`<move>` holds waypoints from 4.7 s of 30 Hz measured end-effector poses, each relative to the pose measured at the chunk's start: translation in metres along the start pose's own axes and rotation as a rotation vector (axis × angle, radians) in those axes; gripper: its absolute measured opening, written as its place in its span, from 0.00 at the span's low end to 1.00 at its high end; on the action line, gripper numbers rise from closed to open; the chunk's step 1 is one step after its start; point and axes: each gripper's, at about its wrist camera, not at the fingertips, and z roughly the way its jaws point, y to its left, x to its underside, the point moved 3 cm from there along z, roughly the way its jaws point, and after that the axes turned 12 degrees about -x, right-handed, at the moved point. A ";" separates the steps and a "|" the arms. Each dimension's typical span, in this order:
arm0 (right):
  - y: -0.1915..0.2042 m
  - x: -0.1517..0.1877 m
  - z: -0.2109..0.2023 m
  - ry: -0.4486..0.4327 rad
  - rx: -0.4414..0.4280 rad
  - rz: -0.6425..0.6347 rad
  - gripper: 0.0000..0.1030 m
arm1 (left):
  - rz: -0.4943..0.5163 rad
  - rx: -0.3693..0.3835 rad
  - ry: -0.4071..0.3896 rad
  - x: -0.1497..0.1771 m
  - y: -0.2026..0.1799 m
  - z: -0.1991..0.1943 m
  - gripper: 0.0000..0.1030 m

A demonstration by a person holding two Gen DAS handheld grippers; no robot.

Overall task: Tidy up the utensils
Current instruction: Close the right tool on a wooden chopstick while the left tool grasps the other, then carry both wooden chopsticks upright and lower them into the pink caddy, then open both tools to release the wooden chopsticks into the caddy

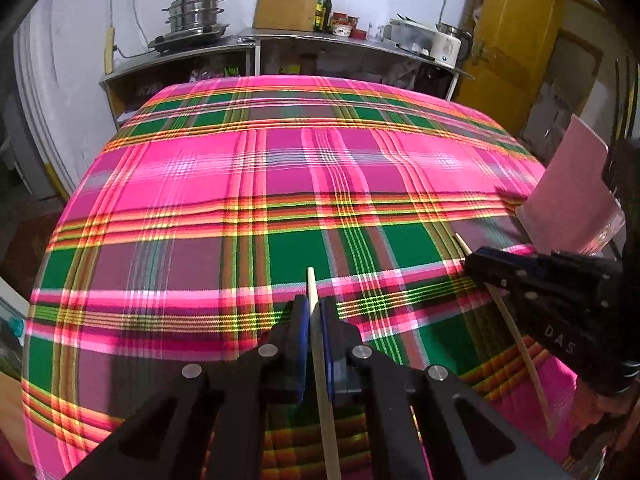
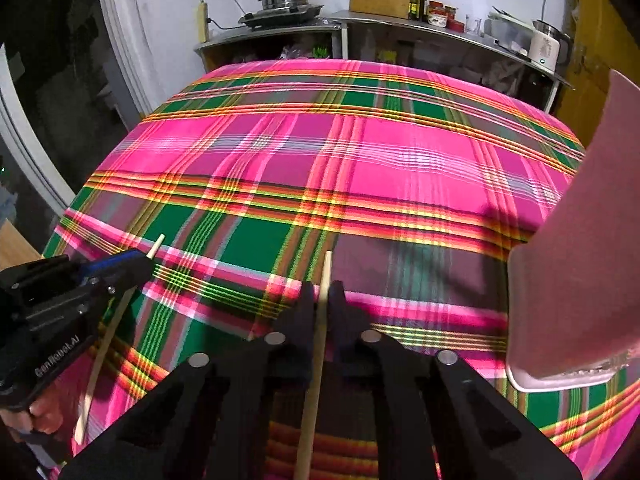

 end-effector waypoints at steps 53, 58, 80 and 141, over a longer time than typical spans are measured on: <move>0.013 0.013 -0.190 -0.308 -0.069 0.052 0.06 | 0.023 0.149 -0.230 -0.027 -0.033 -0.166 0.05; 0.011 0.015 -0.199 -0.325 -0.065 0.058 0.06 | 0.024 0.160 -0.214 -0.028 -0.033 -0.173 0.05; -0.047 0.020 -0.286 -0.500 0.047 0.161 0.06 | 0.063 0.350 -0.265 -0.082 -0.117 -0.201 0.05; -0.099 -0.004 -0.275 -0.539 0.095 0.208 0.20 | 0.109 0.386 -0.400 -0.129 -0.175 -0.195 0.21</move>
